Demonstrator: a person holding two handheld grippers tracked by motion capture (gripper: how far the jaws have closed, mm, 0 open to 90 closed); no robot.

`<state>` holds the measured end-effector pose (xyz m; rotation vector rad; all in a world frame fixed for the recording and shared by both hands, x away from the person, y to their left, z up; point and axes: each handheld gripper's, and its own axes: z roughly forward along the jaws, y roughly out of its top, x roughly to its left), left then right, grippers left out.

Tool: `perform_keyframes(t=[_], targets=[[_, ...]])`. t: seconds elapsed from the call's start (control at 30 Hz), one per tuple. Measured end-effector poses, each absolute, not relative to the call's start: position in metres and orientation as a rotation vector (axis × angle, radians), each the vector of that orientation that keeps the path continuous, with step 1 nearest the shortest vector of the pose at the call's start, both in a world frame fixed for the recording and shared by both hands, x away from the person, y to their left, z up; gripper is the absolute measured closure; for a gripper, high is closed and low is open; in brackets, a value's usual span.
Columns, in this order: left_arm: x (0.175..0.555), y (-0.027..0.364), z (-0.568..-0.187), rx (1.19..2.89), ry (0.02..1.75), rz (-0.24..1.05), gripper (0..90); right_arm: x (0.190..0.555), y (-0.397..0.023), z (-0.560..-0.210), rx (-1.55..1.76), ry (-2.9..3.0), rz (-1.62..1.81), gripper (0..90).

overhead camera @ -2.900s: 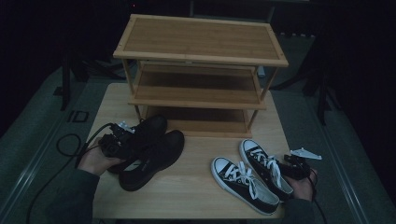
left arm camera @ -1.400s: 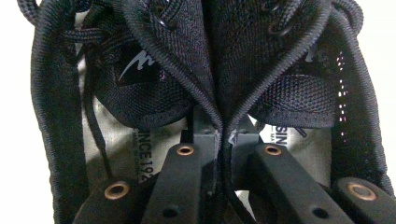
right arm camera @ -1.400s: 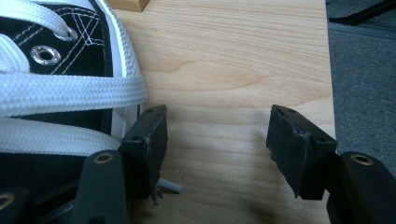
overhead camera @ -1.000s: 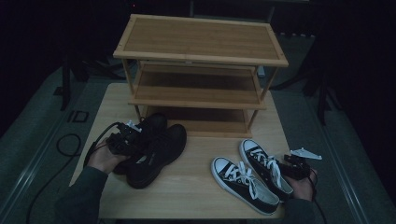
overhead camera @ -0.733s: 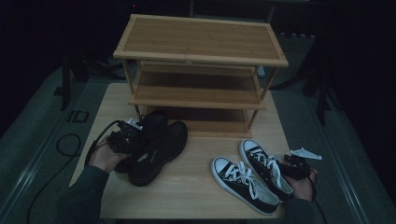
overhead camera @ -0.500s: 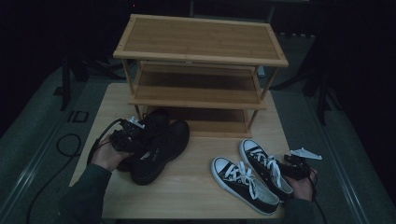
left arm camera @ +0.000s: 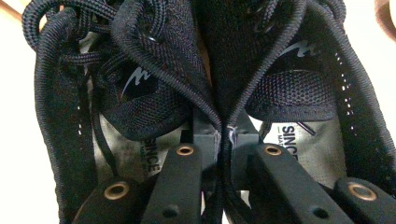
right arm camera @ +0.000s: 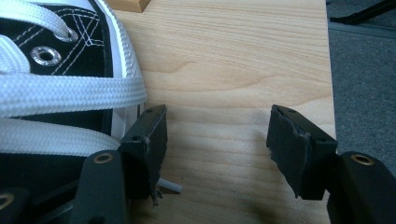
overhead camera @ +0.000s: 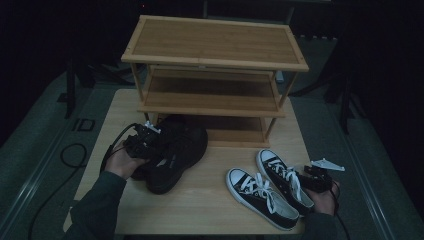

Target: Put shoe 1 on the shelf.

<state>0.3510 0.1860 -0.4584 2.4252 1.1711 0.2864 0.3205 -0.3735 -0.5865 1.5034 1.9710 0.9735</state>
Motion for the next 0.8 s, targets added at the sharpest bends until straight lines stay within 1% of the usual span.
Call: perform_keyframes(t=[0.53,0.8], targets=[[0.366,0.167,-0.458,2.408,1.194,0.304,85.6,0.321,-0.374,-0.586,1.506,1.971,0.977,37.6],[0.379,0.149,-0.462,2.407,1.214,0.316,85.6,0.321,-0.374,-0.586,1.505,1.971,0.978,37.5]])
